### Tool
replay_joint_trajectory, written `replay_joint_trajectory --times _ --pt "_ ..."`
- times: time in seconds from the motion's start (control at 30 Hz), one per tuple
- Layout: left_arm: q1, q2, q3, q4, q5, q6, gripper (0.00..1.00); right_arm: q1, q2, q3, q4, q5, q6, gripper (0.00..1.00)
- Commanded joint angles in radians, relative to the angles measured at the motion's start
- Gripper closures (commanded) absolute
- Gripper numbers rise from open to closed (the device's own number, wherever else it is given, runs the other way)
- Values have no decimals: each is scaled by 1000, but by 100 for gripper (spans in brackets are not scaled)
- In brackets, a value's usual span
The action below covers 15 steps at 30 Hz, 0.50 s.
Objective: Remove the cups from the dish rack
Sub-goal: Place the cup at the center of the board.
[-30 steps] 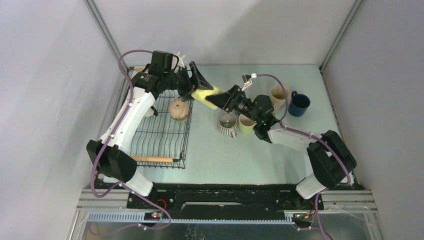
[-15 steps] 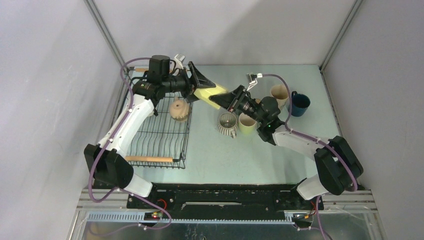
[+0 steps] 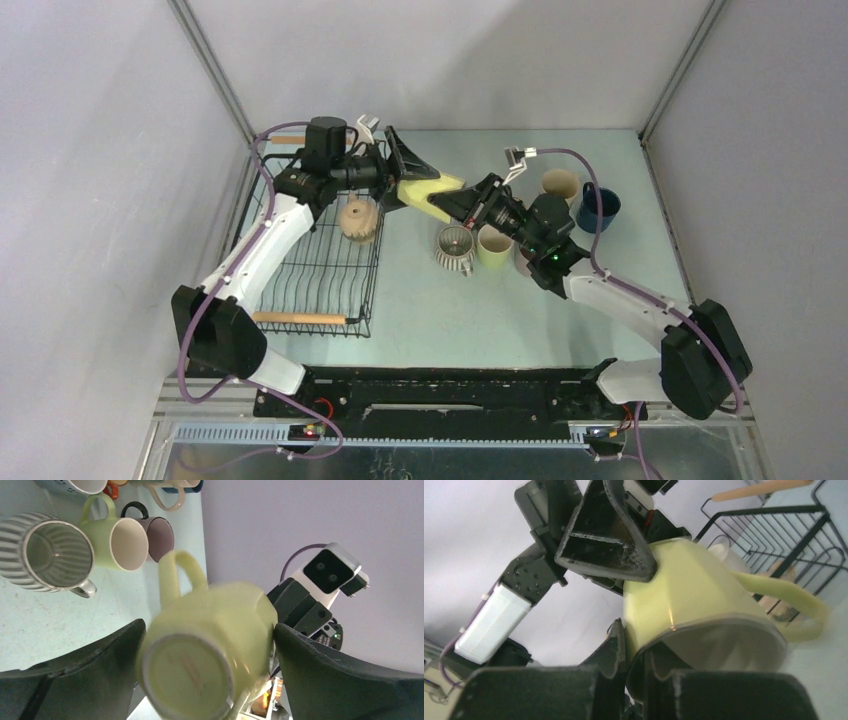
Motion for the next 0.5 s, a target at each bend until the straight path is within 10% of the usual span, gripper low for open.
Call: replay_joint_trajectory --times 0.0,0.47 --pt "4 -44 -18 92 9 -24 0 -4 -84 22 1 51 -83 100" --pt "11 -47 2 118 6 -17 0 -22 -202 28 -172 111 -145 100"
